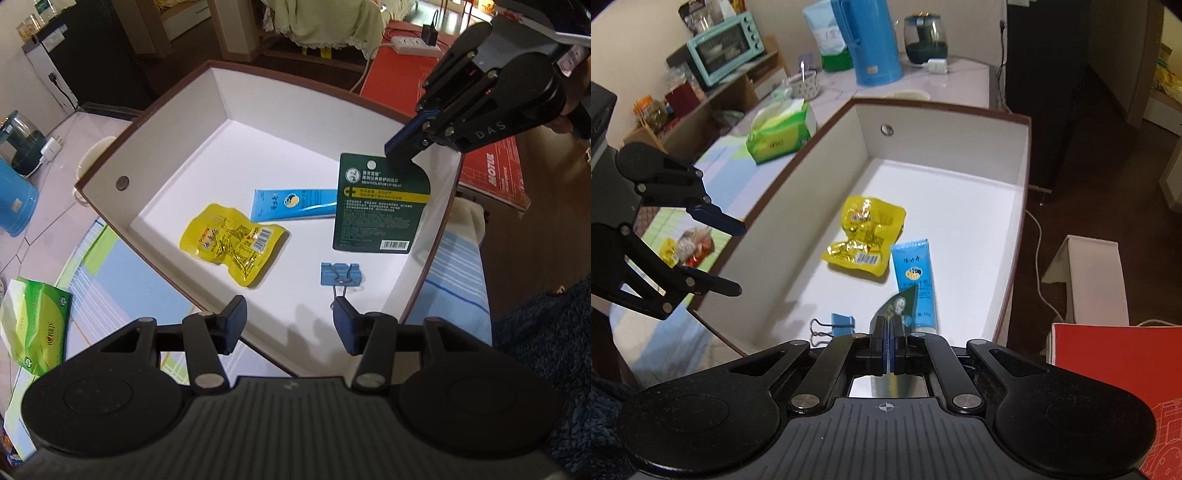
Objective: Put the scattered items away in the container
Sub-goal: 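Open the left tool dropping the blue clip while the right tool releases the green card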
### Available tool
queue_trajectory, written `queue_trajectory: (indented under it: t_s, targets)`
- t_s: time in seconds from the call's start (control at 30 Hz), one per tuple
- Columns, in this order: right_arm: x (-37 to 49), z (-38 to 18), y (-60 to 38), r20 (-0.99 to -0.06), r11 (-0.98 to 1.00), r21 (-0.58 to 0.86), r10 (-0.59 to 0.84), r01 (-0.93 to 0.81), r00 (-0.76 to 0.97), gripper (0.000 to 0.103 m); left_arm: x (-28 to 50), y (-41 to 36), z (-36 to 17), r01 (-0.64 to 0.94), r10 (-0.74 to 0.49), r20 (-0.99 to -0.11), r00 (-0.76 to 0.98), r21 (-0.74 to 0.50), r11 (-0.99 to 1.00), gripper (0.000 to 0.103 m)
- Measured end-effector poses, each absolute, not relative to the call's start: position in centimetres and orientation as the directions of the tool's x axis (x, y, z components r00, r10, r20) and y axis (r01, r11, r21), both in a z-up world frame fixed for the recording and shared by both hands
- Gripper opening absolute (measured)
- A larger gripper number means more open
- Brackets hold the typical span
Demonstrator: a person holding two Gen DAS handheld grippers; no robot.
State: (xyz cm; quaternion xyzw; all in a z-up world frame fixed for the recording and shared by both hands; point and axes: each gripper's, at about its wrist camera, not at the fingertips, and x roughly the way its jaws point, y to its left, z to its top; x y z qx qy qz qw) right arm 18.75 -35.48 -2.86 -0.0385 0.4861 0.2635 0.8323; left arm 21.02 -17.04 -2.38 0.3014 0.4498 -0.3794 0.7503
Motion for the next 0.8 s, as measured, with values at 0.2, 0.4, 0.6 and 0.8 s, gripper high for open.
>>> queue_trajectory:
  t_s: [0.2,0.4,0.6,0.8]
  targets:
    - [17.1,-2.8,-36.3,-0.816,0.876,0.24,0.416,-0.419,0.401,0.009,19.8,-16.2,-1.5,0.819,-0.315,-0.888,0.336,0.11,0.563,0.051]
    - [15.2,-1.8,-36.5,-0.756,0.893,0.257,0.424,-0.369,0.499,0.093,18.6,-14.9,-0.8,0.792,-0.325,-0.874,0.36,0.102,0.602,0.053]
    - [16.1,-3.0,-36.0,-0.758,0.86,0.358,0.495,-0.364,0.425,0.032,17.5,-13.9,-0.5,0.772,-0.33,-0.864,0.38,0.099,0.628,0.053]
    - [19.2,-5.2,-35.1,-0.843,0.919,0.266,0.369,-0.292,0.392,0.032,16.8,-13.2,-0.2,0.749,-0.322,-0.857,0.402,0.106,0.654,0.053]
